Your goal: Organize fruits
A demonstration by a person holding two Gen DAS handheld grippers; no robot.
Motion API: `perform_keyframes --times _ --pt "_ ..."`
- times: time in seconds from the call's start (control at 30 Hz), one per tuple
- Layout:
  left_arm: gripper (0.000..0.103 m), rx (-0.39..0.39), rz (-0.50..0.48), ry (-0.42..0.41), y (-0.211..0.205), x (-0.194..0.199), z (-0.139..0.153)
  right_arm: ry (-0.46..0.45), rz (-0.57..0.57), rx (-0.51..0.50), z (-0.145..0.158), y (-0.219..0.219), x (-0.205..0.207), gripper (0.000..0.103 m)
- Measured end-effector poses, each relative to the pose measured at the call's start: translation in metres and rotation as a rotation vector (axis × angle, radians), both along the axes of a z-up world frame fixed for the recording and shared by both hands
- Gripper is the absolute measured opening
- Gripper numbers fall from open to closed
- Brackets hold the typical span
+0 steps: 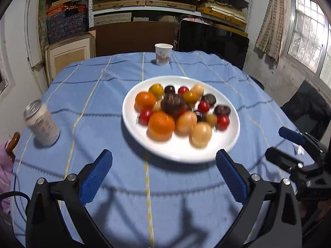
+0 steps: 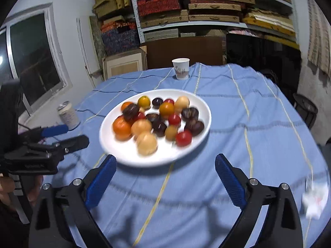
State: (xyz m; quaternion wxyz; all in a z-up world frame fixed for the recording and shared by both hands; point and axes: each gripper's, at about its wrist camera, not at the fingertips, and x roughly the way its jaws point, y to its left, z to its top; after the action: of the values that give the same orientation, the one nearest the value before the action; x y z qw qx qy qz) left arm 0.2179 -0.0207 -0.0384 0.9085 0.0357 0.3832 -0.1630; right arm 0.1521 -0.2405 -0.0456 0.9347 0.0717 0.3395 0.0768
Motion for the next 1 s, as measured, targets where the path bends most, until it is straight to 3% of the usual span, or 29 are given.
perform_keyframes --times 0.17,0.43,0.8,1.0 --pt "0.098 0.011 0.019 -0.007 0.016 -0.066 0.004 0.024 -0.039 0.067 -0.001 -0.002 -0.045 0.099" --pt "0.098 0.026 0.112 -0.107 0.033 -0.149 0.023 -0.032 -0.005 -0.04 0.011 0.026 -0.11 0.099" --pt "0.098 0.005 0.156 -0.152 0.03 -0.19 0.042 -0.085 -0.047 -0.094 0.032 0.023 -0.166 0.099" --pt "0.098 0.044 0.167 -0.139 0.025 -0.202 0.041 -0.098 -0.072 -0.068 0.038 0.012 -0.177 0.099"
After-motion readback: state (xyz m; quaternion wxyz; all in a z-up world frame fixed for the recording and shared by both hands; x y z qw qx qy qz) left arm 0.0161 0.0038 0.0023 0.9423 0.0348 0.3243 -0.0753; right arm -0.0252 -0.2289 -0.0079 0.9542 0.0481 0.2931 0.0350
